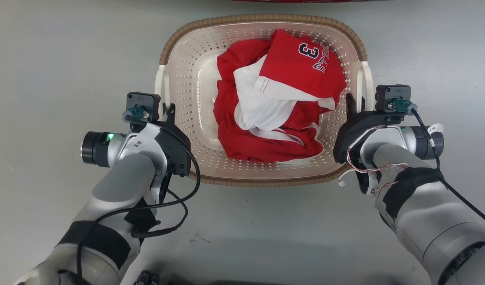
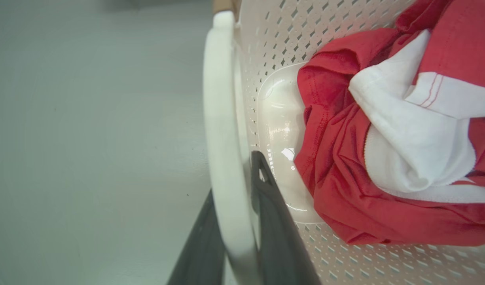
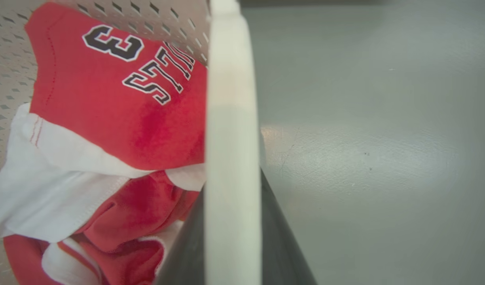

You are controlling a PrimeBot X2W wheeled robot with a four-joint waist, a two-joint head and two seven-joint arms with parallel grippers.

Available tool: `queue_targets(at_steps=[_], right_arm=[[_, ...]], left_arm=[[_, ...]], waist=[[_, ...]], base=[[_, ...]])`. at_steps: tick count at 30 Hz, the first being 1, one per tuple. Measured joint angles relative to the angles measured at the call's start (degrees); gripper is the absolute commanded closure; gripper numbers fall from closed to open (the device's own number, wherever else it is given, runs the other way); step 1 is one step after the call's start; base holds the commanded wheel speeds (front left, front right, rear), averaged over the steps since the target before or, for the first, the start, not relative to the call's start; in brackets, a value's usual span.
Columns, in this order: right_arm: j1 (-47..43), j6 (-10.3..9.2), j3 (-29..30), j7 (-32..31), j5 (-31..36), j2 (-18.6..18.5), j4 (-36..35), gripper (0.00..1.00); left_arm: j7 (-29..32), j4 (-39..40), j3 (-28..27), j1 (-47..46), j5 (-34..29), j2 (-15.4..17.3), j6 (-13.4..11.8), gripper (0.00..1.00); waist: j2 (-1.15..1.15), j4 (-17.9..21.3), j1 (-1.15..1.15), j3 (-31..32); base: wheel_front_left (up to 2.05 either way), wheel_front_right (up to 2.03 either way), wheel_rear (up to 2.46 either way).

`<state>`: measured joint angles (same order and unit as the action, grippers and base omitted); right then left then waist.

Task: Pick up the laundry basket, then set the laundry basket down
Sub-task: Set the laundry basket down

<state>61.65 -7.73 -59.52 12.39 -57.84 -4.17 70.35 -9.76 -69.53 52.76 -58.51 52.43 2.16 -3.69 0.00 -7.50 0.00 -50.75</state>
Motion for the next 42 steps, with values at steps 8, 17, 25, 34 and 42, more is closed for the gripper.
queue_targets(at_steps=[8,17,25,34,42], right_arm=[[0.00,0.00,-0.18,0.31,0.00,0.00,-0.10,0.82],[-0.01,0.16,-0.79,0.79,0.49,0.23,-0.34,0.00],[0.04,0.16,-0.86,0.88,0.58,0.22,0.23,0.00],[0.01,0.16,-0.82,1.33,0.75,0.23,0.60,0.00],[-0.24,0.18,-0.26,1.82,0.83,0.25,0.88,0.00]], left_arm=[[-0.93,-0.29,0.07,-0.09,-0.03,-0.04,0.00,1.00],[-1.79,-0.66,-0.05,-1.26,-0.12,-0.32,-0.01,0.00],[-2.46,-1.32,-0.38,-1.16,-0.07,-0.40,-0.33,0.00],[-3.04,-1.97,-0.88,-0.64,0.36,-0.40,-0.36,0.00],[-4.00,-2.03,-1.93,1.21,0.53,-0.42,-0.33,0.00]], waist=[[0.00,-0.06,0.00,-0.27],[0.00,-0.08,-0.01,-0.20],[0.00,-0.13,-0.01,0.75],[0.00,0.07,-0.01,3.54],[0.00,0.54,-0.01,7.53]], base=[[0.00,0.00,0.00],[0.00,0.00,0.00],[0.00,0.00,0.00],[0.00,0.00,0.00],[0.00,0.00,0.00]])
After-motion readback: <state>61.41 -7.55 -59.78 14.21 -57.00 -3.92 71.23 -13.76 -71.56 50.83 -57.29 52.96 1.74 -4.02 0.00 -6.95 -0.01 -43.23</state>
